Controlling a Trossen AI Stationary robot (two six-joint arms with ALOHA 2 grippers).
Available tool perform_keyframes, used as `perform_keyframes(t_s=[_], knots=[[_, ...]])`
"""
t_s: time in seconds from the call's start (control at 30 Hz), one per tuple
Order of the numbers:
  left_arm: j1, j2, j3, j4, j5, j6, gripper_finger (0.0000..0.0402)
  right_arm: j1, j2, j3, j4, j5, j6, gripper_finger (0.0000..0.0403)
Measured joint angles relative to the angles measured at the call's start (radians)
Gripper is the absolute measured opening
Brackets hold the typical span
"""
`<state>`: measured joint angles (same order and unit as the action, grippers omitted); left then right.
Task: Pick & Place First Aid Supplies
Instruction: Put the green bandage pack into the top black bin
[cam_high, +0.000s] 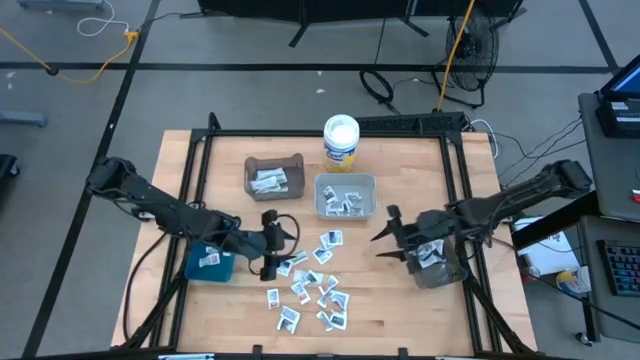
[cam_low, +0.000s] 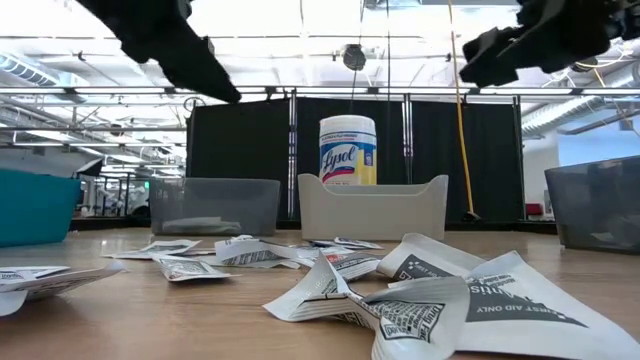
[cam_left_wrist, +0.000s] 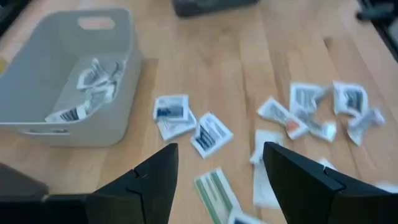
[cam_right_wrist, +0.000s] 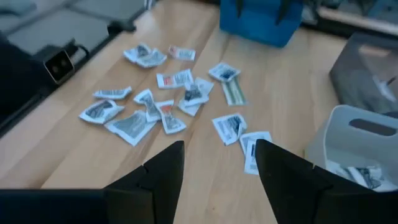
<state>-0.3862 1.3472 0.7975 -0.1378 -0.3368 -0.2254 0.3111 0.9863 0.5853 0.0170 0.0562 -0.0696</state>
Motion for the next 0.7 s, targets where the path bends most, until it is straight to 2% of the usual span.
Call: perform_keyframes(t_s=[0.1, 0.27, 0.4, 0.57, 0.7], knots=[[0.001, 0.000, 0.044, -0.120, 0.055, -0.003, 0.0241, -0.002, -0.074, -0.061, 0.025, 0.000, -0.002, 0.0192], [0.000, 0.014, 0.047, -0.147, 0.135, -0.050, 0.0241, -0.002, -0.167, -0.110, 0.024, 0.000, -0.004, 0.0192], [-0.002, 0.015, 0.047, -0.148, 0.153, -0.066, 0.0241, -0.002, -0.221, -0.116, 0.026, 0.009, -0.048, 0.0192], [-0.002, 0.015, 0.047, -0.227, 0.157, -0.066, 0.0241, -0.003, -0.263, -0.116, -0.002, 0.121, -0.025, 0.0192], [0.005, 0.064, 0.047, -0.274, 0.192, -0.061, 0.0241, -0.003, -0.270, -0.116, -0.024, 0.117, 0.009, 0.0192]])
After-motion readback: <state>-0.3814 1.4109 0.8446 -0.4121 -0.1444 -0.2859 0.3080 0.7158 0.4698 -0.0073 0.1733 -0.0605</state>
